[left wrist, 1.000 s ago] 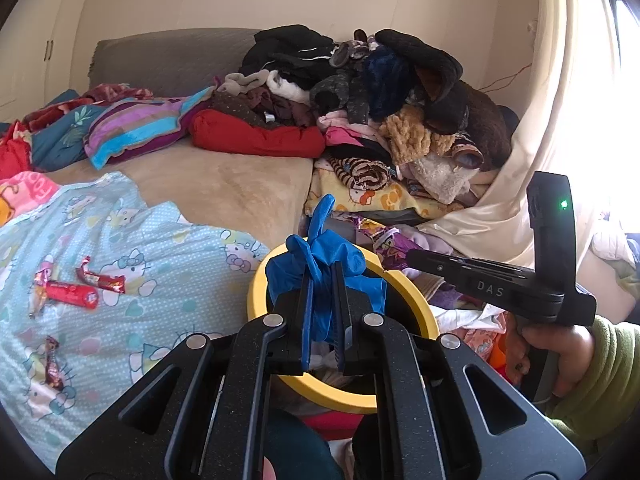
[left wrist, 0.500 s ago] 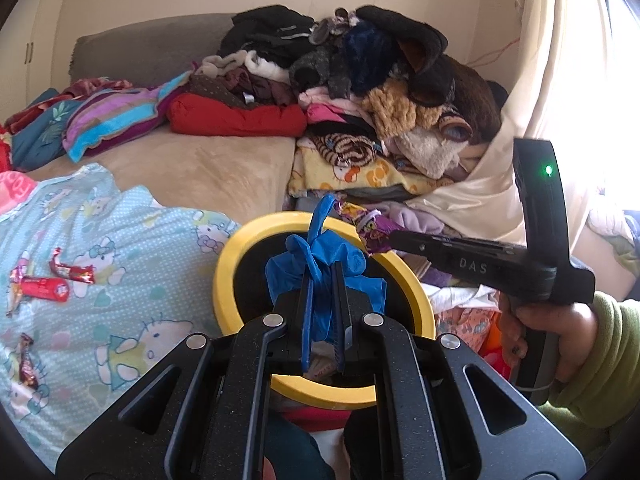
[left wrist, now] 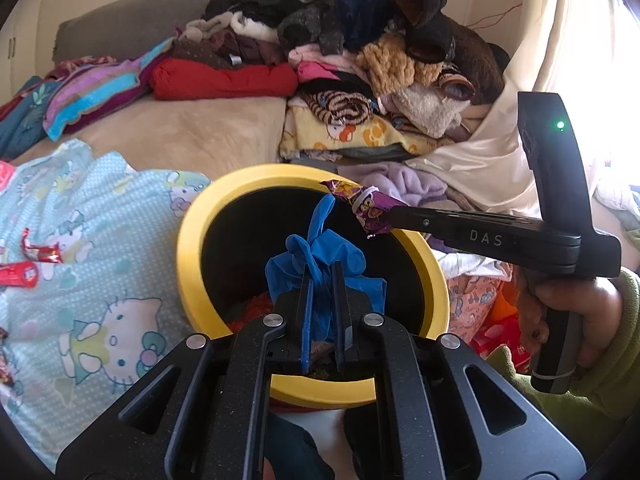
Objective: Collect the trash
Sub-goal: 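Open both tools to drop the glove and wrapper into the bin, then move both open tools back over the red snack tubes on the bed, then grasp a brown chocolate bar with the left tool while the right tool grasps the red tube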
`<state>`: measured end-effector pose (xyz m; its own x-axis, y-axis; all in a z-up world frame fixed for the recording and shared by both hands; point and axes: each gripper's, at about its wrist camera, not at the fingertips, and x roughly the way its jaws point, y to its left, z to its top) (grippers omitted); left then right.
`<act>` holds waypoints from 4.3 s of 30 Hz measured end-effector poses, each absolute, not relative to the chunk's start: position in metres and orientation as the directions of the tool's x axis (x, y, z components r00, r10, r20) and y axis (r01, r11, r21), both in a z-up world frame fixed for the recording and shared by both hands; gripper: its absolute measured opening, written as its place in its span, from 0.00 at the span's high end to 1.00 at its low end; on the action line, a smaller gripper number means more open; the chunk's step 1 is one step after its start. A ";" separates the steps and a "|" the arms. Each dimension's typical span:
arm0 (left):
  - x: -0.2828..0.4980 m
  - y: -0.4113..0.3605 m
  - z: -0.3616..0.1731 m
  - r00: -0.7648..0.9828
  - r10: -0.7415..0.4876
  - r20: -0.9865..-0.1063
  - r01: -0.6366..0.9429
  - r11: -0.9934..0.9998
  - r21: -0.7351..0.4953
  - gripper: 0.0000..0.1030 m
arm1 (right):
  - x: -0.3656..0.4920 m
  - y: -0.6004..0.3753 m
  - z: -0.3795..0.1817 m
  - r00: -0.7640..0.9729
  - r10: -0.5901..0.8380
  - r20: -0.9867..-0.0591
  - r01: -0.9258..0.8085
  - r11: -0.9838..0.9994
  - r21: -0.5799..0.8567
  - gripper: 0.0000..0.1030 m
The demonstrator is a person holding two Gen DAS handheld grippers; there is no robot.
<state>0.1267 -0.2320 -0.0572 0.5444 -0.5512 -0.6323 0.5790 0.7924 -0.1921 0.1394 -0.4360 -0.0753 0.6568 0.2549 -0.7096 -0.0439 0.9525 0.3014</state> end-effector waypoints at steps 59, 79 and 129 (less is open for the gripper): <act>0.118 -0.095 0.000 0.811 -0.285 -0.511 0.214 0.957 -0.193 0.11 | 0.104 -0.339 -0.017 0.774 0.299 -0.558 -0.284 0.952 0.115 0.27; 0.114 -0.032 0.004 0.853 -0.181 -0.489 0.083 0.973 -0.216 0.11 | 0.103 -0.284 0.002 0.760 0.374 -0.532 -0.391 0.916 0.085 0.26; 0.125 0.079 -0.078 0.743 -0.175 -0.646 -0.047 0.949 -0.311 0.53 | 0.240 -0.112 -0.047 0.546 0.521 -0.656 -0.554 0.812 0.184 0.27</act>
<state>0.1252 0.0785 -0.0783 0.7431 -0.1746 -0.6460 -0.0475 0.9492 -0.3111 0.2398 -0.1118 -0.0467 0.5460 0.5206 -0.6564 -0.5536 0.8123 0.1838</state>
